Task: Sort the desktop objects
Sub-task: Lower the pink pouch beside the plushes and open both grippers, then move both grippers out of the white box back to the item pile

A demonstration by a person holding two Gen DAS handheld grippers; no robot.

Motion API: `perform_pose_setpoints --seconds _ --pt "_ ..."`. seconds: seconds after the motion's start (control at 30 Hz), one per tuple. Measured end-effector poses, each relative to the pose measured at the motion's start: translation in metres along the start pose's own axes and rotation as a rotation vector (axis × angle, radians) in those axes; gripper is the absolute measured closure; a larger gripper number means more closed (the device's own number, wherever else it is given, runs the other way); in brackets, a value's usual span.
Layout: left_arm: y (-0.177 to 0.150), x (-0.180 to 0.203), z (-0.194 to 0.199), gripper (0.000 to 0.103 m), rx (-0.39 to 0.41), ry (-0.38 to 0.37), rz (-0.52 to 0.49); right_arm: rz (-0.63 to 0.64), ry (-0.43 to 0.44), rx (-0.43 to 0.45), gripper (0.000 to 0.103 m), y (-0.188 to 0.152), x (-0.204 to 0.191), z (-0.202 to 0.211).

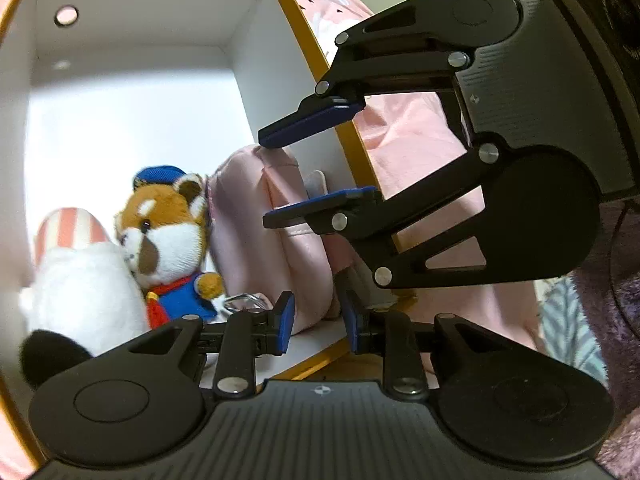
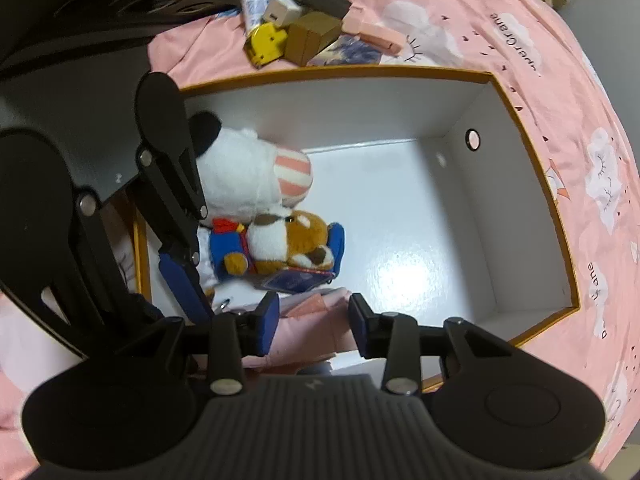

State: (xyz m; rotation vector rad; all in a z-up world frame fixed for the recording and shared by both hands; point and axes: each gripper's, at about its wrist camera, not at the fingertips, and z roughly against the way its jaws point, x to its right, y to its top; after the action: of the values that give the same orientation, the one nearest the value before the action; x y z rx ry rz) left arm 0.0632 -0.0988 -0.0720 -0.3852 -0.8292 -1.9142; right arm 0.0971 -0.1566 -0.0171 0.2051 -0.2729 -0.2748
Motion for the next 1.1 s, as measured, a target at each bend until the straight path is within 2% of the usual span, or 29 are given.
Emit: perform_pose_setpoints --seconds 0.17,0.2,0.5,0.6,0.7,0.8,0.9,1.03,1.07,1.1 --pt "-0.005 0.007 0.01 0.061 0.02 0.052 -0.023 0.003 -0.02 0.014 0.061 0.002 -0.004 0.002" --pt "-0.007 0.008 0.012 0.054 0.029 0.059 -0.028 0.001 -0.019 0.018 0.061 0.002 -0.005 0.003" --pt "-0.015 0.01 0.029 0.053 0.076 0.111 -0.025 -0.015 -0.027 0.044 0.058 0.009 -0.007 0.01" --pt "-0.019 0.012 0.042 0.051 0.105 0.114 -0.028 -0.043 -0.027 0.056 0.057 0.011 -0.006 0.014" --pt "-0.029 0.011 0.06 0.051 0.145 0.152 -0.021 -0.096 -0.036 0.067 0.057 0.014 -0.001 0.016" --pt "-0.039 -0.004 0.077 0.051 0.196 0.204 -0.005 -0.164 -0.037 0.105 0.057 0.018 0.002 0.022" --pt "-0.033 -0.007 0.097 0.051 0.263 0.26 0.019 -0.236 -0.042 0.171 0.057 0.023 0.004 0.03" --pt "-0.026 -0.013 0.106 0.051 0.347 0.334 0.04 -0.333 -0.072 0.288 0.057 0.032 0.009 0.04" --pt "-0.031 -0.009 0.129 0.051 0.364 0.355 0.042 -0.365 -0.077 0.318 0.057 0.035 0.012 0.041" --pt "-0.032 -0.011 0.134 0.051 0.382 0.385 0.045 -0.394 -0.082 0.345 0.056 0.038 0.015 0.041"
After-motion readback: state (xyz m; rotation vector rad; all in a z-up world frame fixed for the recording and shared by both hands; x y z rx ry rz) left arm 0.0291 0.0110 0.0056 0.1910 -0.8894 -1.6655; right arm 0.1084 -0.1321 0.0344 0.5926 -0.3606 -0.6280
